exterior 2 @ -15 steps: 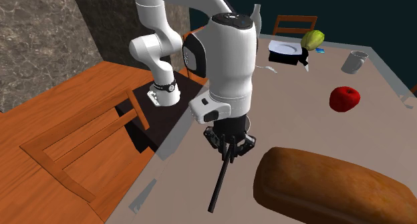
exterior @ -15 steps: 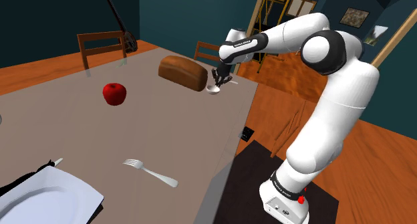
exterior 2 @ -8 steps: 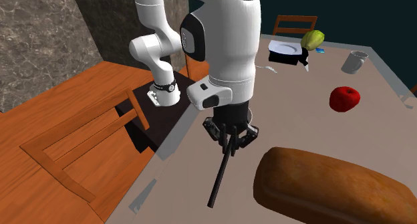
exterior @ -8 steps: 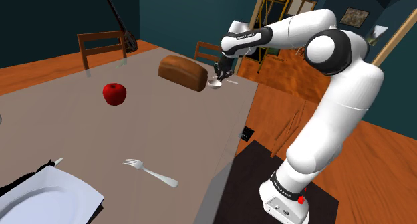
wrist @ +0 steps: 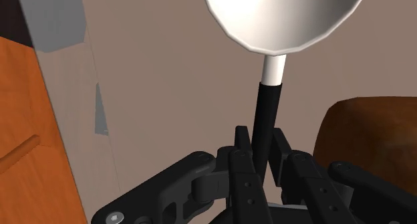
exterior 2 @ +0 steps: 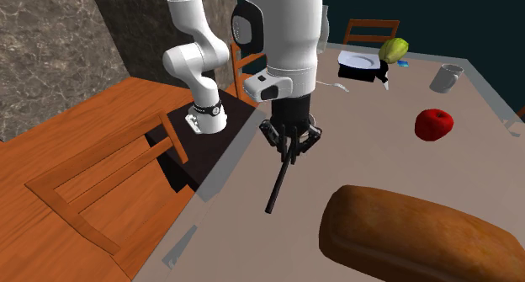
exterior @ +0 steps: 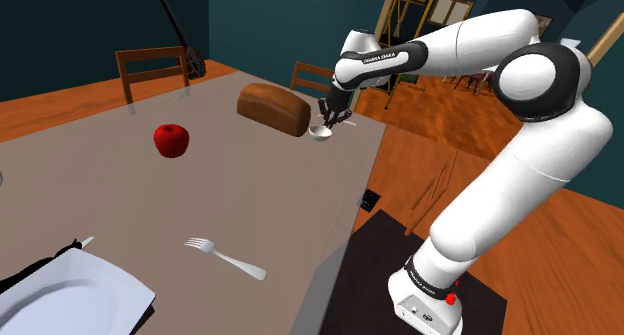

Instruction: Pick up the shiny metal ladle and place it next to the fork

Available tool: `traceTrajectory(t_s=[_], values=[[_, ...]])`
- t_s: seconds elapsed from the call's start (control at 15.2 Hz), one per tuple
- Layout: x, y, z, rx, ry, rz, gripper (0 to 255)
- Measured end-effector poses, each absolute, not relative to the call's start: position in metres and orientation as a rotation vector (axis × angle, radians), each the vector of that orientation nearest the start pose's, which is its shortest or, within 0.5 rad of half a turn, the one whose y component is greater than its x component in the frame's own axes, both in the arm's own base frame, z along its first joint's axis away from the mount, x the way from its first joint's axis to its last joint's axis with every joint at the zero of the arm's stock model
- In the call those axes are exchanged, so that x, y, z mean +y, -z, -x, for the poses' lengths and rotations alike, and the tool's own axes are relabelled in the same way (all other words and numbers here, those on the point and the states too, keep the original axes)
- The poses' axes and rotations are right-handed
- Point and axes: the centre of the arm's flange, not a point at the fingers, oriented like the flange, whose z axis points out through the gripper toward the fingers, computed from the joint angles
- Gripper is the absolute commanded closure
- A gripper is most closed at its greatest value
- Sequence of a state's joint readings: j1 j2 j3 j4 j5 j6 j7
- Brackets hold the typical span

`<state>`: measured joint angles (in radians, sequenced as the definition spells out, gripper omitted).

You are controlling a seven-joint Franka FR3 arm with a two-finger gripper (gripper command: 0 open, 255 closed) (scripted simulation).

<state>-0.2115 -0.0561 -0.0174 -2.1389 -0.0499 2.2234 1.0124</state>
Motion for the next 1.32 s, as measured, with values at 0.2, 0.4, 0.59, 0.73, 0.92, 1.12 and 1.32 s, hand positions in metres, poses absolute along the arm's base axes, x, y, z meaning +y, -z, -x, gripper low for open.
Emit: traceTrajectory(t_s=[0.2, 0.4, 0.59, 0.73, 0.92, 1.12, 1.32], values=[[-0.094, -0.444, -0.5, 1.777, 0.227, 2.56, 255], [-0.059, -0.443, -0.476, 1.777, 0.228, 2.561, 255], [-0.027, -0.442, -0.453, 1.777, 0.228, 2.561, 255], [-0.009, -0.444, -0.436, 1.777, 0.227, 2.56, 255], [0.023, -0.446, -0.413, 1.777, 0.228, 2.561, 255], [0.055, -0.445, -0.389, 1.777, 0.228, 2.561, 255], [0.086, -0.445, -0.366, 1.776, 0.228, 2.561, 255]])
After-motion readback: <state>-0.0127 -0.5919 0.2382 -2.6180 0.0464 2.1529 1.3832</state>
